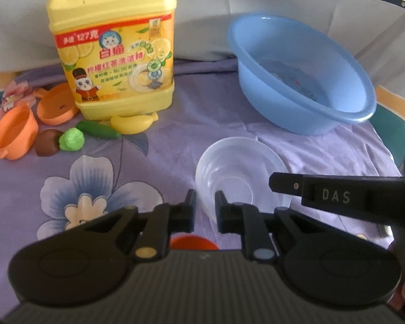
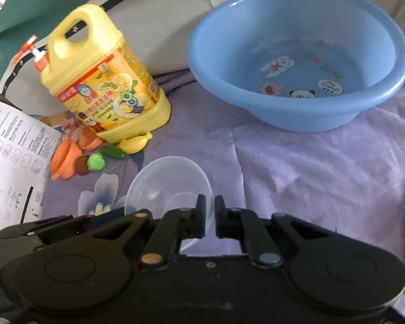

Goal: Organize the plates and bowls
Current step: 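Lower the clear bowl into the blue bowl with both grippers and open them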

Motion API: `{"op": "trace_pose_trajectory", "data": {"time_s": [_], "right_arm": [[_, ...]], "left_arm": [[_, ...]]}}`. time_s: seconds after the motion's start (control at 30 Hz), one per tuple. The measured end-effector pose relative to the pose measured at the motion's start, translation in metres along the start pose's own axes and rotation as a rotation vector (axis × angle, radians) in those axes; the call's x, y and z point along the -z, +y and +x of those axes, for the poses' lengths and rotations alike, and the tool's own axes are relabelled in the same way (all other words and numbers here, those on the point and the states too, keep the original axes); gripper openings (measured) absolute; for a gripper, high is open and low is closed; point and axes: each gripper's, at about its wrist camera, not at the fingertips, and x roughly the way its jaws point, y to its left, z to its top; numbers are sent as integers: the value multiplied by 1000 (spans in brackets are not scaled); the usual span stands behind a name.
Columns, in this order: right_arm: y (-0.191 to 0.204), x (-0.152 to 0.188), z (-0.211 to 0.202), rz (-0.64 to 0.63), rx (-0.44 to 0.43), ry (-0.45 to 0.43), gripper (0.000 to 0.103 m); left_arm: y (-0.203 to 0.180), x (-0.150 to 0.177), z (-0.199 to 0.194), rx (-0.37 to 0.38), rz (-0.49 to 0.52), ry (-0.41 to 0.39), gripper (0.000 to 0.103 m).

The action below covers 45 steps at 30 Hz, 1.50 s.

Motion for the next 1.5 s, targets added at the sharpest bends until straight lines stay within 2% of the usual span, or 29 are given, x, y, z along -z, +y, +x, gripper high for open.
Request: {"op": "trace_pose_trajectory", "data": {"time_s": [0.37, 0.83, 1.2, 1.5], "right_arm": [[12, 35, -57, -30, 4, -15, 7], [12, 102, -119, -65, -14, 21, 7], [12, 151, -141, -85, -38, 77, 7], [13, 174, -138, -95, -24, 123, 7]], "left_arm": [[-12, 35, -53, 7, 4, 8, 14], [-28, 106, -120, 23, 35, 19, 14], [-29, 158, -150, 42, 12, 41, 17], [-30, 181, -146, 41, 3, 85, 19]]}}
